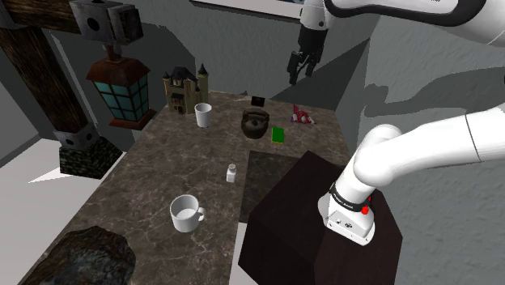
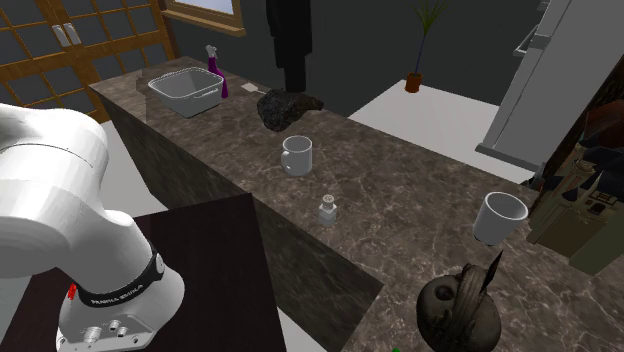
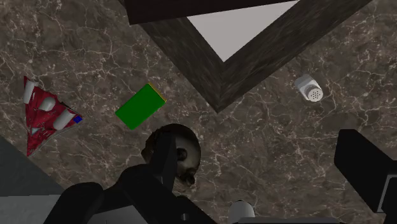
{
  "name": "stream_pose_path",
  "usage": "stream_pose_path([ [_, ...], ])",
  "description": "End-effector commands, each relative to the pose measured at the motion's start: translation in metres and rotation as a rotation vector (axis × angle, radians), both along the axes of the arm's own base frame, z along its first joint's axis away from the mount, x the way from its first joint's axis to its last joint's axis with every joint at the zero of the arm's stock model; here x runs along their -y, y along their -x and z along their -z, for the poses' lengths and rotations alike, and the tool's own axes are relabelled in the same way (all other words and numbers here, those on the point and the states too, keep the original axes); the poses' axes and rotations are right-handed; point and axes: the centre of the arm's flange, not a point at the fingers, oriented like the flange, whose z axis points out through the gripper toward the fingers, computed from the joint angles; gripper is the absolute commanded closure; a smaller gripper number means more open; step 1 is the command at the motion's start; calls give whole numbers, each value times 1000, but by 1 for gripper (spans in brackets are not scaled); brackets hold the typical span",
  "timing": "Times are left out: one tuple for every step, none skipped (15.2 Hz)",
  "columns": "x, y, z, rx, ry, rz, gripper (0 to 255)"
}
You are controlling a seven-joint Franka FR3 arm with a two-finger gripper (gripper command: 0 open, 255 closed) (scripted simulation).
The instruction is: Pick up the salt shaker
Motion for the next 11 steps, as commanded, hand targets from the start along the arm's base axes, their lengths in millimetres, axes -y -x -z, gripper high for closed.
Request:
stream_pose_path([
  [0,0,0,0,0,0,0],
  [-4,-4,12,0,-3,3,0],
  [-8,-8,24,0,-5,6,0],
  [-13,-11,35,0,-8,9,0],
  [-17,-15,47,-1,-10,13,0],
  [-21,-19,59,-1,-13,16,0],
  [-25,-23,70,-1,-16,19,0],
  [-30,-27,82,-1,-18,22,0],
  [-34,-31,94,-1,-21,25,0],
  [-38,-35,106,-1,-24,28,0],
  [-43,-39,117,-1,-26,31,0],
])
